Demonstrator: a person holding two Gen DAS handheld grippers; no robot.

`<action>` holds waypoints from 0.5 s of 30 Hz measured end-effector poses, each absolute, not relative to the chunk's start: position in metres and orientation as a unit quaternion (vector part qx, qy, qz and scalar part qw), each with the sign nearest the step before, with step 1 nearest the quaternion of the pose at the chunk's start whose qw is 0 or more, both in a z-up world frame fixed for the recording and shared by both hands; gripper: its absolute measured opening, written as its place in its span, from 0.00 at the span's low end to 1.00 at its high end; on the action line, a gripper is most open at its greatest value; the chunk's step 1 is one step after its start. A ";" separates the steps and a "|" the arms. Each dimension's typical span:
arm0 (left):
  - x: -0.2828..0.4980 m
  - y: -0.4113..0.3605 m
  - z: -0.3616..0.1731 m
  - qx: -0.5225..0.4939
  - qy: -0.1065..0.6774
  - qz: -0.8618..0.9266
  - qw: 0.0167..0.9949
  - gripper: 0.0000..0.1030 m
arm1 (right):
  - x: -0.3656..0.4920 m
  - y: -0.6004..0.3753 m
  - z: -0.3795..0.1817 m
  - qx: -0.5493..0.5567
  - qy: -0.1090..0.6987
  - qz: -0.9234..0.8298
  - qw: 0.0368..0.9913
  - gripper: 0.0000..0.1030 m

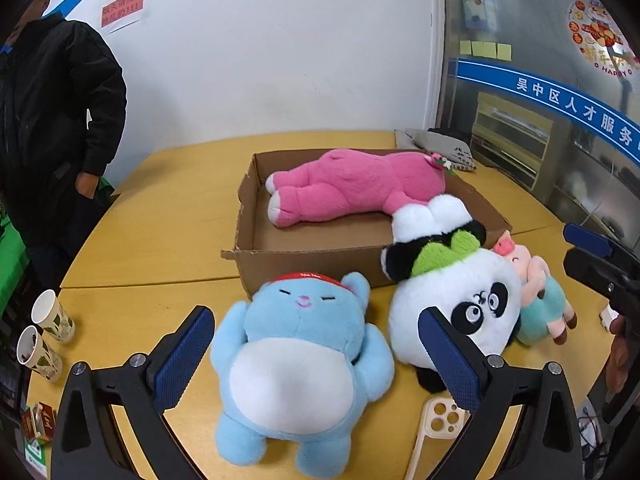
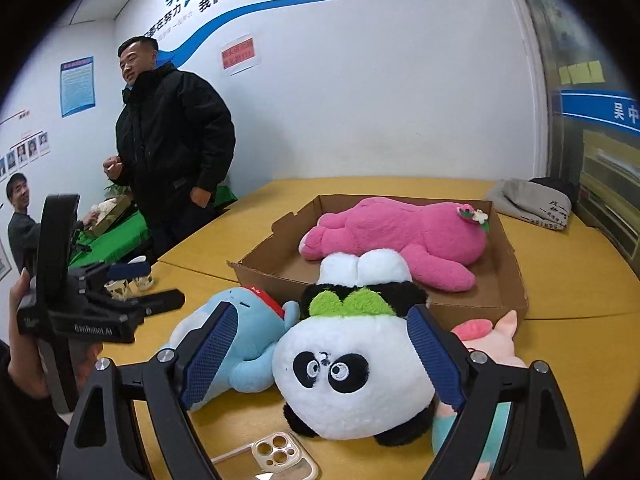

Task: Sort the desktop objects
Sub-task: 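Withdraw both grippers from the box toward the panda and blue plush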

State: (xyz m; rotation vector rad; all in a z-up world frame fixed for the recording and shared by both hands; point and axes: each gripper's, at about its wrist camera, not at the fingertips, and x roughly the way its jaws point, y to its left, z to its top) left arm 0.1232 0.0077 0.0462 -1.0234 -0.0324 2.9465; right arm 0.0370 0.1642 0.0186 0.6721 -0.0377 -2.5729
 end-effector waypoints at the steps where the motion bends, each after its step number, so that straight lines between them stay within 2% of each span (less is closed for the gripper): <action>1: 0.123 0.009 0.046 -0.327 -0.010 0.945 0.011 1.00 | 0.038 0.165 0.018 0.245 -0.016 -0.941 0.232 0.84; 15: 0.118 0.022 0.036 -0.331 -0.021 0.943 0.035 1.00 | 0.036 0.182 0.009 0.262 -0.003 -0.954 0.146 0.84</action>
